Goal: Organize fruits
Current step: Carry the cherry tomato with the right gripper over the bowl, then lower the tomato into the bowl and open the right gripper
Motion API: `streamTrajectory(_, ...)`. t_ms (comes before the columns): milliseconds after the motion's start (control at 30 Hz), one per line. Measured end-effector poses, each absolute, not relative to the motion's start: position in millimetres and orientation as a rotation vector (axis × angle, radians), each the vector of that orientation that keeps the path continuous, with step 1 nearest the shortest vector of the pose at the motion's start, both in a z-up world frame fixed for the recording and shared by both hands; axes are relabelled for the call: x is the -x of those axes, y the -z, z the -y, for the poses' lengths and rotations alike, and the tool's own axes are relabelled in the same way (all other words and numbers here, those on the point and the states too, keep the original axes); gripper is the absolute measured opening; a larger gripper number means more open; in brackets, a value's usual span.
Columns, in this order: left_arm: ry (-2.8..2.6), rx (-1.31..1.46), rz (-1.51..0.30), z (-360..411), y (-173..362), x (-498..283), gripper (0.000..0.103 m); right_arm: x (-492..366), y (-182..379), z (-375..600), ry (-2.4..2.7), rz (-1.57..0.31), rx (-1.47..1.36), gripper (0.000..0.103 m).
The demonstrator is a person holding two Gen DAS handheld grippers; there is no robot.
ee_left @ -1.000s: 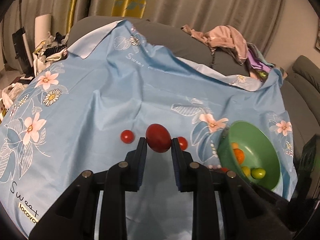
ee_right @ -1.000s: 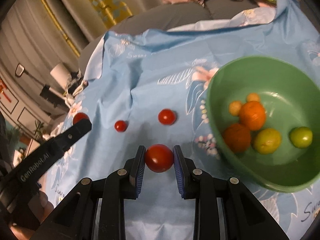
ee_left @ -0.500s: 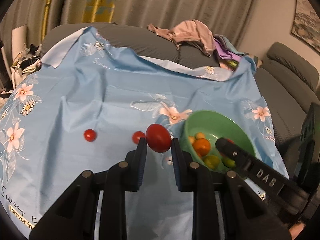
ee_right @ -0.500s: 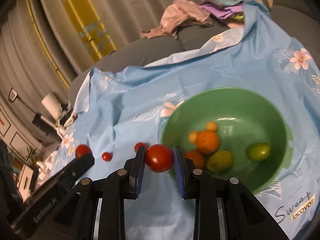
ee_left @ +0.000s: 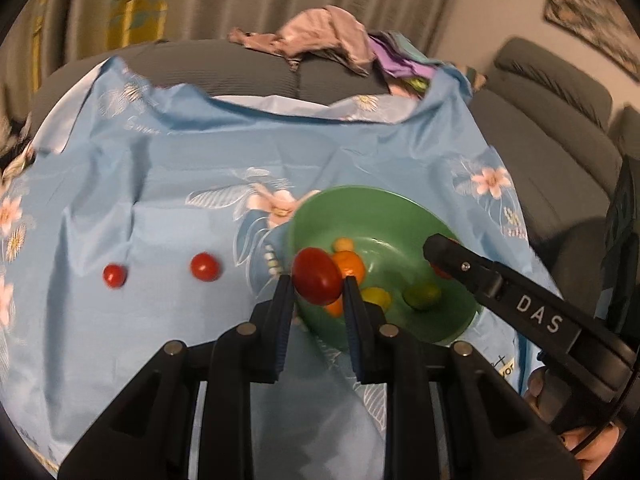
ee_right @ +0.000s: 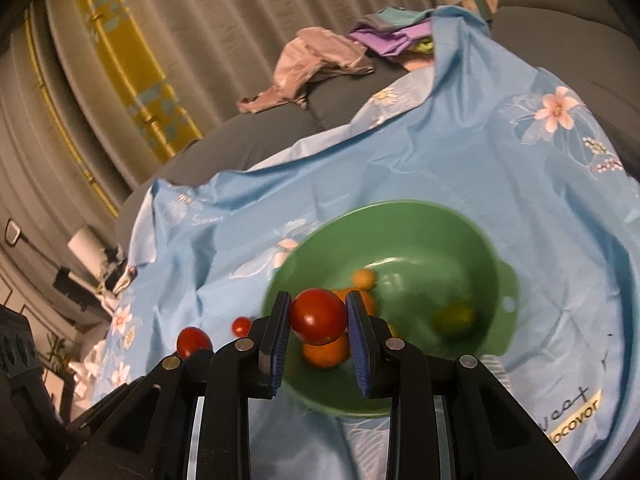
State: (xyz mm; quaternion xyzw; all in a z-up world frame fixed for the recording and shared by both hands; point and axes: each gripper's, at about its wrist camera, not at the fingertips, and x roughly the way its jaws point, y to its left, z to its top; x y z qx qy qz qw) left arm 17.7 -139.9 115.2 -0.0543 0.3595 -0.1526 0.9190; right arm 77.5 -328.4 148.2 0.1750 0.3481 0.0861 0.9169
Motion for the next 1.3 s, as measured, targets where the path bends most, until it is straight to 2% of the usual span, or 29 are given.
streamTrajectory(167,0.365,0.009,-0.735,164,-120,-30,0.024,-82,-146,350,-0.139,-0.711,-0.406,0.030)
streamTrajectory(567,0.439,0.053,-0.846,187,-87,-56,0.024,-92,-126,364,-0.097,-0.774,-0.430,0.030)
streamTrajectory(1300,0.482,0.026,-0.902,194,-78,-90,0.024,-106,-115,370,-0.006,-0.829,-0.342,0.030)
